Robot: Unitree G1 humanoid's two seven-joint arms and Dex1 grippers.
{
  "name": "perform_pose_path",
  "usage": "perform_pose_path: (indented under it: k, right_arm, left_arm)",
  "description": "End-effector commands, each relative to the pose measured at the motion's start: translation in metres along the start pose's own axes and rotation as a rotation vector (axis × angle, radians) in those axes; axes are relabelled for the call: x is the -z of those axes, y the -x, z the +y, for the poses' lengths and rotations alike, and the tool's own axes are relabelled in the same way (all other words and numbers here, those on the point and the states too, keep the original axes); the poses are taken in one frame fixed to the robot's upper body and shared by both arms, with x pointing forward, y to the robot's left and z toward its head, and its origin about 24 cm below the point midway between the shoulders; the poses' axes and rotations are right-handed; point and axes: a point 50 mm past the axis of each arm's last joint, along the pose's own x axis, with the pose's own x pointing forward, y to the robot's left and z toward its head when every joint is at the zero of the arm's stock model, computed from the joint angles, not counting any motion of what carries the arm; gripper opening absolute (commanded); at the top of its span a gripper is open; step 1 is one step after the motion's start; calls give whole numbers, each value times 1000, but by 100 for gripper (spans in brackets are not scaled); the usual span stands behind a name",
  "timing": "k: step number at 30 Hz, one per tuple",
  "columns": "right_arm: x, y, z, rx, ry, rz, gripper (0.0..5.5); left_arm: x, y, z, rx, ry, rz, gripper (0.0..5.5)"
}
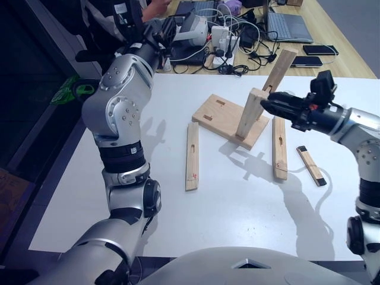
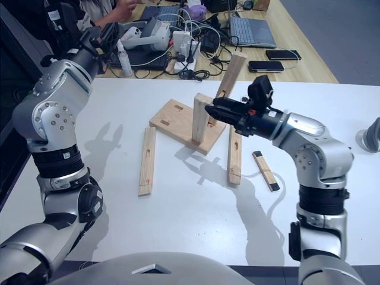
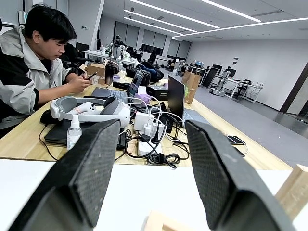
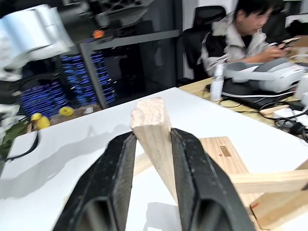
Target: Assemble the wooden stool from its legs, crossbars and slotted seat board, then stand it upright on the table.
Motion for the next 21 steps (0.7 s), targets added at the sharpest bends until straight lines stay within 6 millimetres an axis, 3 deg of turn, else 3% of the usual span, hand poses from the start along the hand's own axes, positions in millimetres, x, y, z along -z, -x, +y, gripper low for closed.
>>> perform_pose_path:
  k: [1, 2, 10, 12, 14, 17, 21]
  right_arm:
    - [12, 14, -17, 123, -49, 59, 105]
    - [10, 14, -19, 138, -43, 42, 140]
    - [-1, 29, -29, 176, -18, 11, 266]
    - [4, 42, -40, 276, -3, 79, 266]
    - [23, 57, -47, 355, 36, 251, 266]
    - [63, 58, -29, 264, 1, 416, 266]
    - [91, 16, 25, 78, -94, 344, 266]
  left_arm:
    - [-4, -1, 2, -10, -17, -8, 252]
    - [-4, -1, 2, -10, -18, -8, 252]
    - [-4, -1, 2, 0, -28, -1, 252]
    - [-4, -1, 3, -2, -29, -1, 252]
    - [-4, -1, 4, -4, -30, 0, 252]
    - [-4, 0, 4, -5, -31, 3, 252]
    - [-4, 0, 3, 7, -41, 13, 252]
